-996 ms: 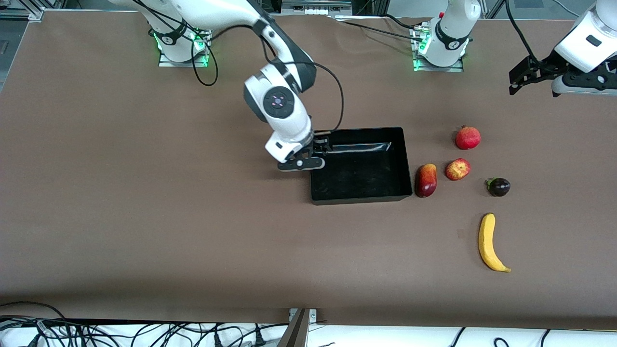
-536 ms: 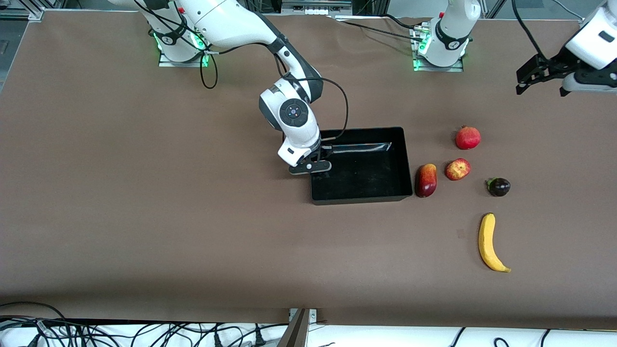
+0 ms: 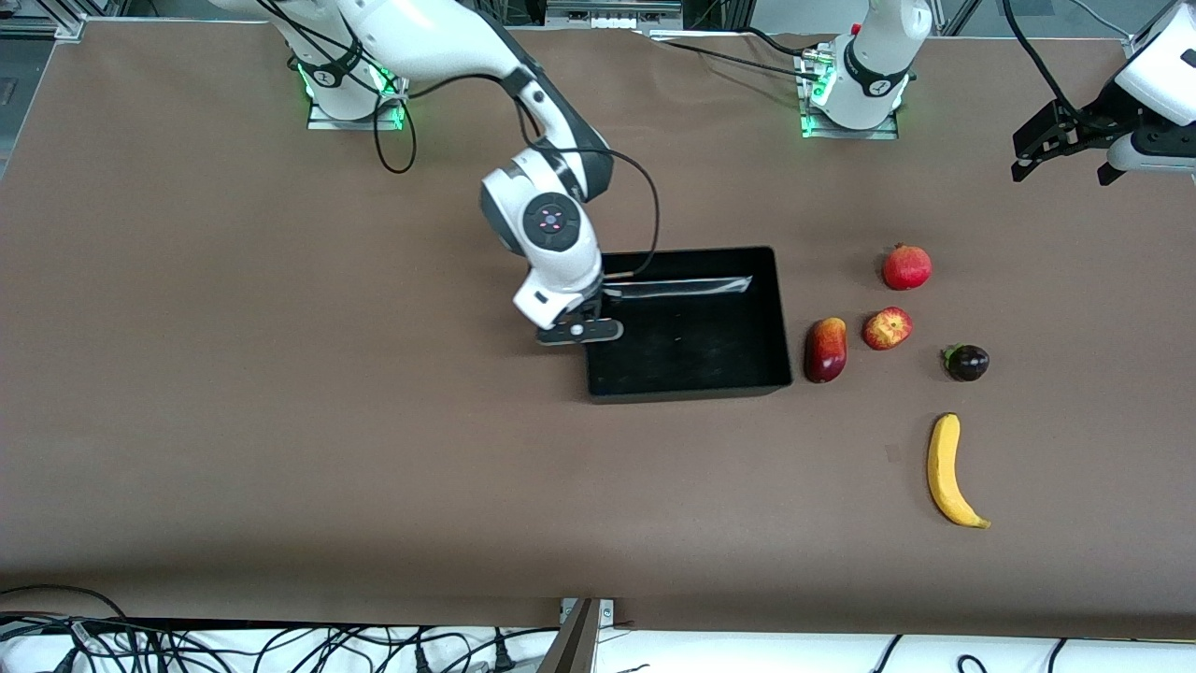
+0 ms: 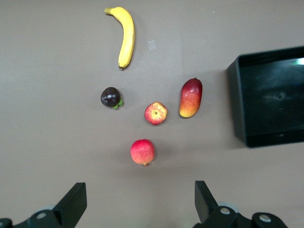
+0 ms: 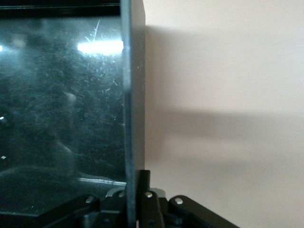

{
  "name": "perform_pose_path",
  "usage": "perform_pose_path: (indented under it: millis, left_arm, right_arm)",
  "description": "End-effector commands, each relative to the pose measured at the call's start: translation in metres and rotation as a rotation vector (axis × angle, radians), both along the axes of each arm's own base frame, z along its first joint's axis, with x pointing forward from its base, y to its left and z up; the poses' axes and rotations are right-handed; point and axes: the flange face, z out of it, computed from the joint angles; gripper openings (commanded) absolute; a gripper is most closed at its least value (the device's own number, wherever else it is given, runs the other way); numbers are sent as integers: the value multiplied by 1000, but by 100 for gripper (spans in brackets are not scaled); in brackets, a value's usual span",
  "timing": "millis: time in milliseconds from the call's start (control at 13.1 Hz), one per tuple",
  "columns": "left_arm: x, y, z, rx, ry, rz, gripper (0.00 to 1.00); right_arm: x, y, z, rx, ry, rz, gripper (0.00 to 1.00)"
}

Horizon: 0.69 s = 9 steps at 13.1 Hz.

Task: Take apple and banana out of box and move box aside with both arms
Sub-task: 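Drag the tray across the table toward the right arm's base side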

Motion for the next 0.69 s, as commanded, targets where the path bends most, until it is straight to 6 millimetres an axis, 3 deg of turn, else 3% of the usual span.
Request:
perform_pose_path:
  millis: [0,77,153,460,613]
  left_arm:
    - [-1,-3,7,0,5,-26,100]
    - [-1,-1,7,-1,8,-24,100]
    - [-2,1,7,0,12,-21,100]
    - [-1,2,7,-2,12,-47,100]
    - [-1,3,7,-2,12,-46,100]
  right_arm:
    - [31,-82,77,-40,31,-17,0]
    - [47,-124,88,-60,52,-32,0]
    - [62,-178,90,-61,72,-47,0]
    - [89,-393,74,-20,128,-49,0]
    - [90,-455,43,-26,125,-37,0]
